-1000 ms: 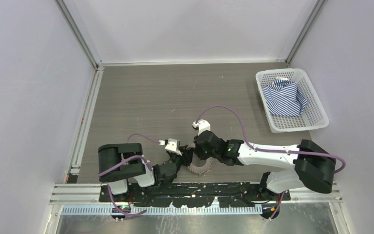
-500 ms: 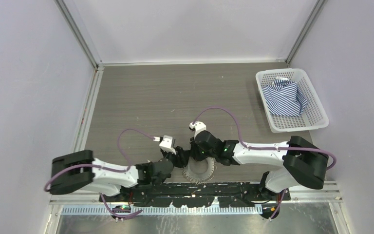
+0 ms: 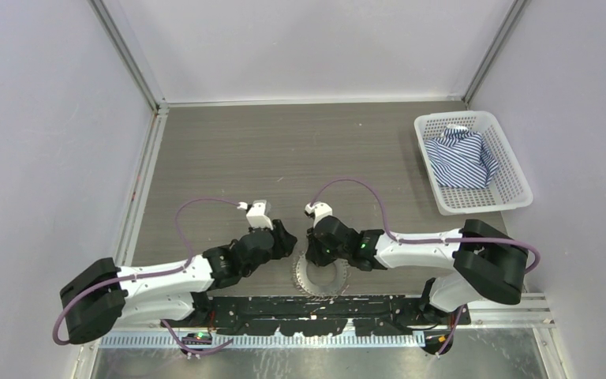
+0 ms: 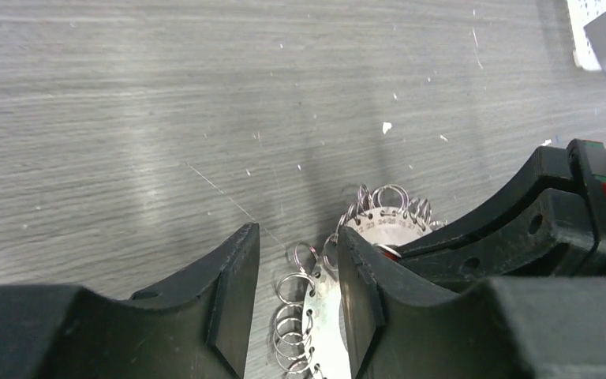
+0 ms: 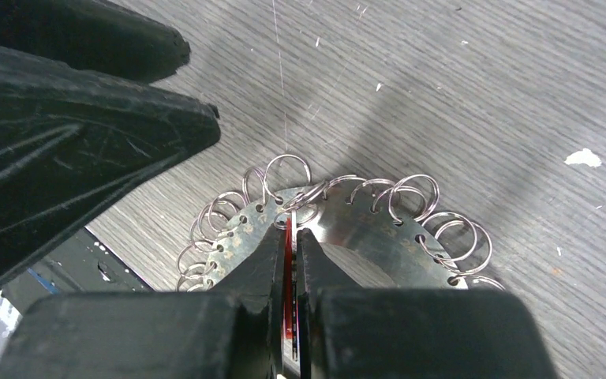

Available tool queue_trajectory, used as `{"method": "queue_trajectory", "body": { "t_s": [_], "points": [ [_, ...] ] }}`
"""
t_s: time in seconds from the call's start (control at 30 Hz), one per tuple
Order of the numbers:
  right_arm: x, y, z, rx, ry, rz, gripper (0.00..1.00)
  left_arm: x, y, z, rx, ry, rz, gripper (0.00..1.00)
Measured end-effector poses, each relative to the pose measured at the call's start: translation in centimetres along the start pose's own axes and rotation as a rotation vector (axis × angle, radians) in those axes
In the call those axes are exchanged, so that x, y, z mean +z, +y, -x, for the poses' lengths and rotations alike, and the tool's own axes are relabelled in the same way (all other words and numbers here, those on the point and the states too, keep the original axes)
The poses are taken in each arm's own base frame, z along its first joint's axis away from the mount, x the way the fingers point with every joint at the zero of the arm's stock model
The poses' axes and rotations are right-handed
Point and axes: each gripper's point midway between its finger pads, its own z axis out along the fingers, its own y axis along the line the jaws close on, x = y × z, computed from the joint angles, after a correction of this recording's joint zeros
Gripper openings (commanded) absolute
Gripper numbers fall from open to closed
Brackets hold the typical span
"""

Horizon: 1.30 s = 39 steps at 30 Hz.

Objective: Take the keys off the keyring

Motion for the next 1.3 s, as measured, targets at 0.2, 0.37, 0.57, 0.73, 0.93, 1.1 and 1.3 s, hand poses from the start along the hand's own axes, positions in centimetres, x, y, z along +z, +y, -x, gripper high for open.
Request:
{"method": "queue_trajectory", "body": {
  "t_s": [0.2, 0.37, 0.57, 0.73, 0.93, 1.1, 1.3],
  "points": [
    [0.2, 0.2, -0.9, 0.006, 0.023, -0.004, 0.04, 0.5, -0.1, -1.2, -0.037, 0.099, -0.02, 0.39],
    [0.2, 0.1, -1.4, 0.007, 0.036, -0.007, 0.04, 1.2, -0.6, -1.1, -0.061, 0.149, -0.036, 0.36],
    [0.2, -0.2, -2.1, 0.001, 0.048, -0.014, 0.04, 1.8, -1.9, -1.6, -0.079, 0.213, -0.078, 0.34],
    [0.1, -0.4, -2.3, -0.001, 0.053, -0.022, 0.04, 2.1, -3.0, -2.1, -0.08, 0.266, -0.106, 0.34],
    [0.1, -0.5, -2.3, -0.002, 0.05, -0.027, 0.04, 2.7, -3.6, -2.4, -0.077, 0.307, -0.105, 0.3],
    [0.2, -0.6, -2.2, -0.003, 0.048, -0.03, 0.04, 2.8, -2.9, -3.5, -0.065, 0.354, -0.073, 0.3],
    [0.1, -0.6, -2.3, -0.008, 0.049, -0.029, 0.04, 2.6, -2.1, -4.3, -0.057, 0.387, -0.045, 0.3]
  ]
}}
